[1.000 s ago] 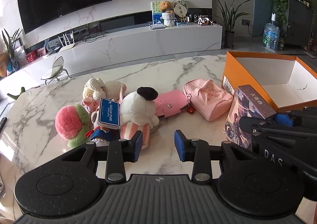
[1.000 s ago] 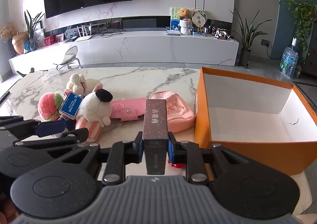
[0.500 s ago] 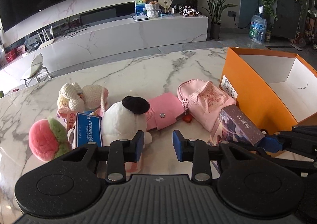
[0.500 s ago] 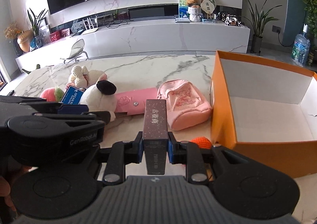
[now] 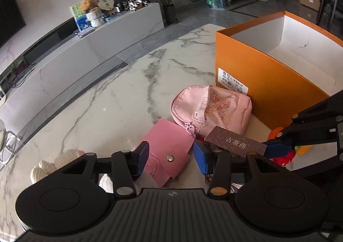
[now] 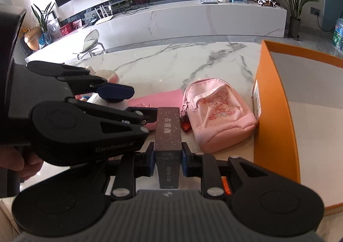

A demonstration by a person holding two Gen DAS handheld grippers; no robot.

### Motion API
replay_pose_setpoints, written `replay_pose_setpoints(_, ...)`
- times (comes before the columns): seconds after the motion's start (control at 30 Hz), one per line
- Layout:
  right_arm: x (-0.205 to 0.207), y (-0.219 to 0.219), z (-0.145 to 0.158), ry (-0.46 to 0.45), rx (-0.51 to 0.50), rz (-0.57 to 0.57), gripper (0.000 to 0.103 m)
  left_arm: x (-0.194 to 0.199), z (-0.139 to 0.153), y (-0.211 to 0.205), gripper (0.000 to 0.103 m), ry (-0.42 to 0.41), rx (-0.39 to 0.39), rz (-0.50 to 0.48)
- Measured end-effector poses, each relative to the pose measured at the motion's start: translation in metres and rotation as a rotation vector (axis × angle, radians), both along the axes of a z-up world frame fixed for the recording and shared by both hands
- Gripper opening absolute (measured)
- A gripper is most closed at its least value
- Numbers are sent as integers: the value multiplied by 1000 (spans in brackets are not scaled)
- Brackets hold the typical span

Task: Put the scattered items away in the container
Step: 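Grasp the pink wallet with the left gripper while the right holds the boxed item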

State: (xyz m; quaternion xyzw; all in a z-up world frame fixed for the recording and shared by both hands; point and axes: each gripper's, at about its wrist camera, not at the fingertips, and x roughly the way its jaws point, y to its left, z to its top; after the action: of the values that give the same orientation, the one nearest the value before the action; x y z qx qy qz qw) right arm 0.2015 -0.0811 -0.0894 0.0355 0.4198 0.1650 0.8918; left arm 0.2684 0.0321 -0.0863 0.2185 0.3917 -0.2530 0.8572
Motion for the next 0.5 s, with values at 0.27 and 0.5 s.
replay_pose_setpoints(0.27, 22, -8, 2, 86, 63, 11, 26, 39, -31, -6, 90, 138, 216, -168)
replay_pose_setpoints(0.5, 38, -10, 5, 151, 94, 4, 26, 52, -55, -8, 98, 248, 279, -183)
